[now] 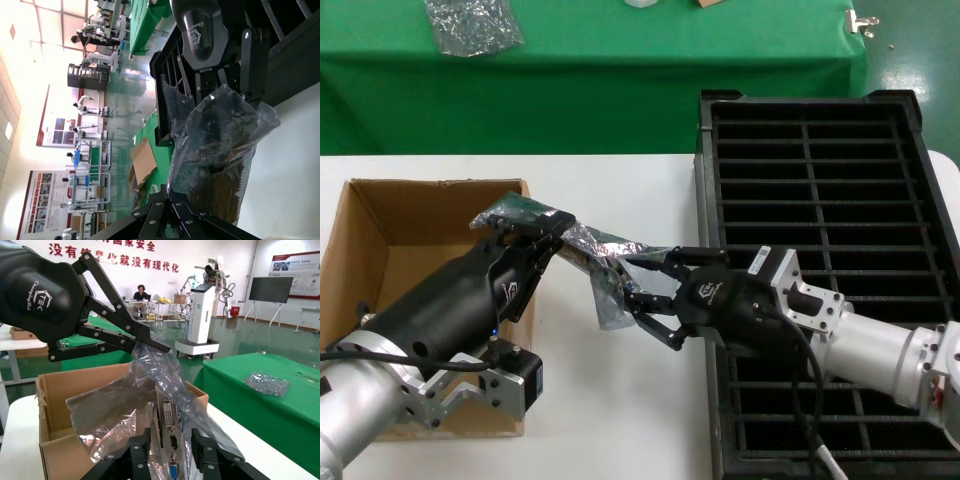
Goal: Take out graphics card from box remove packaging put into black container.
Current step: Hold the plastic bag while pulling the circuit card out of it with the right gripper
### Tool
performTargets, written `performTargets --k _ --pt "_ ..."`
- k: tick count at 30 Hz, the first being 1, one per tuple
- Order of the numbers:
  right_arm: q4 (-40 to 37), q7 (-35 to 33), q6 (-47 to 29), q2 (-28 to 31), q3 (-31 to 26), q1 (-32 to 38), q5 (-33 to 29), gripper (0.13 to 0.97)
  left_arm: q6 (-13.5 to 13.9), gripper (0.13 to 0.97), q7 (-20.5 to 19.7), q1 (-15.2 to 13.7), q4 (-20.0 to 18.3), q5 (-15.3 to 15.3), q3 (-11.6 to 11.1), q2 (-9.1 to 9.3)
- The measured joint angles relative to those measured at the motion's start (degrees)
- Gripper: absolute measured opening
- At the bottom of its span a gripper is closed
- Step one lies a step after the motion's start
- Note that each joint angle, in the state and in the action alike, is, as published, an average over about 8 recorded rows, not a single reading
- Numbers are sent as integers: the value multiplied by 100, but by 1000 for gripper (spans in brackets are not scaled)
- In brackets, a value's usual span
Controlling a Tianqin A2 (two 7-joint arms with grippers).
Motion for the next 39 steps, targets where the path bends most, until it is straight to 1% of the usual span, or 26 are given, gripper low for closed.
performTargets --k 9,17,32,39 --pt "-169 -84 21 -178 -7 55 36 297 0 139 0 0 0 0 0 0" --pt "-19 19 95 -97 17 -13 -6 196 0 139 0 0 0 0 0 0" --pt "1007 526 325 545 153 -386 -212 187 0 139 0 0 0 0 0 0" --pt "1278 619 383 709 180 -465 -276 187 0 139 0 0 0 0 0 0"
